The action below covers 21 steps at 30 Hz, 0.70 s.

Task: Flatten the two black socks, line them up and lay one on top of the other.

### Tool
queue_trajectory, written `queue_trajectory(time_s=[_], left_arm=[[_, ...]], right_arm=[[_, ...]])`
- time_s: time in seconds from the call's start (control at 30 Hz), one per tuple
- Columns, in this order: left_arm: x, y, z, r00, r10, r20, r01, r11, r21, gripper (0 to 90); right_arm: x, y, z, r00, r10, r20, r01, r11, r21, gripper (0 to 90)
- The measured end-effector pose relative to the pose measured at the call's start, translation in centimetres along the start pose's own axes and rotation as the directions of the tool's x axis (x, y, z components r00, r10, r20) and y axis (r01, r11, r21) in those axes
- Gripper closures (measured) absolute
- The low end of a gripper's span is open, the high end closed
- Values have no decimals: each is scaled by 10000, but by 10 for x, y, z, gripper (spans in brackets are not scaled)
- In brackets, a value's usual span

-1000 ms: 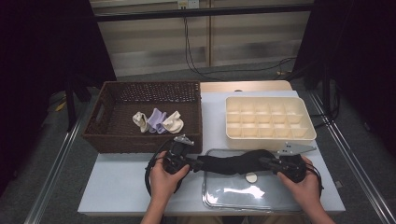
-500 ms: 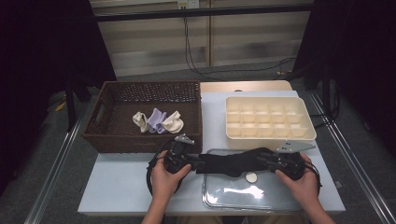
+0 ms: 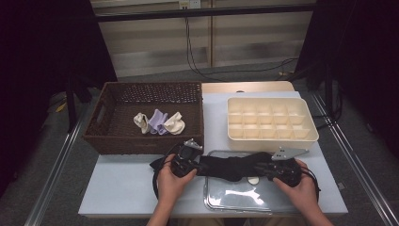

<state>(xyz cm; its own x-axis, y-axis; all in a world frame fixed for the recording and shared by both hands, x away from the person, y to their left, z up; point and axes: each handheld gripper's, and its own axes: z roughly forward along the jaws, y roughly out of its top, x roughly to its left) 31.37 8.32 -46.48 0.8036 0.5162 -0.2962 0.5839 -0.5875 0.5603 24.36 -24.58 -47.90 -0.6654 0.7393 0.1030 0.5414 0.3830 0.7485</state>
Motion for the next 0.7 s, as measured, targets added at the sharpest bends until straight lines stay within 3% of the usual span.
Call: queue_trajectory(time_s=[0.03,0.17,0.23,0.27,0.3,0.33,0.37,0.47,0.6,0.7], left_arm=[[1,0,-2,9998,211,-60,-209,9994,289,869],[-1,-3,-3,9999,36,-116,-31,9994,349,884],[-2,-5,-5,9999,48,-121,-43,9992,406,881],[-1,-5,-7,9997,235,-31,-234,9987,447,862],[-2,-6,-8,9998,146,-93,-144,9996,226,797],[-3,-7,-10,9996,42,-278,-47,9998,-181,665],[-3,-7,-13,9984,98,-551,-115,9995,-294,576],[0,-10,-23,9969,-12,-786,-45,9974,-717,440],[6,-17,-36,9923,-108,-1234,-18,9948,-1016,327],[10,-23,-45,9854,-280,-1679,84,9932,-1161,281]], right_arm=[[2,0,-1,10000,2,-83,-2,10000,53,800],[4,0,-4,9993,39,-373,-33,9999,164,800],[3,1,-7,9985,183,-525,-179,9998,71,775],[3,2,-8,9988,200,-454,-200,9998,9,749],[2,3,-9,9993,94,-350,-97,9999,-92,729],[2,4,-10,9995,66,-295,-71,9998,-170,712],[2,6,-10,9995,47,-300,-55,9996,-260,693],[0,9,-11,9999,-44,-151,37,9990,-445,639],[-1,12,-7,9999,-104,-120,99,9991,-423,590],[0,15,-3,9997,-135,-184,127,9989,-454,567]])
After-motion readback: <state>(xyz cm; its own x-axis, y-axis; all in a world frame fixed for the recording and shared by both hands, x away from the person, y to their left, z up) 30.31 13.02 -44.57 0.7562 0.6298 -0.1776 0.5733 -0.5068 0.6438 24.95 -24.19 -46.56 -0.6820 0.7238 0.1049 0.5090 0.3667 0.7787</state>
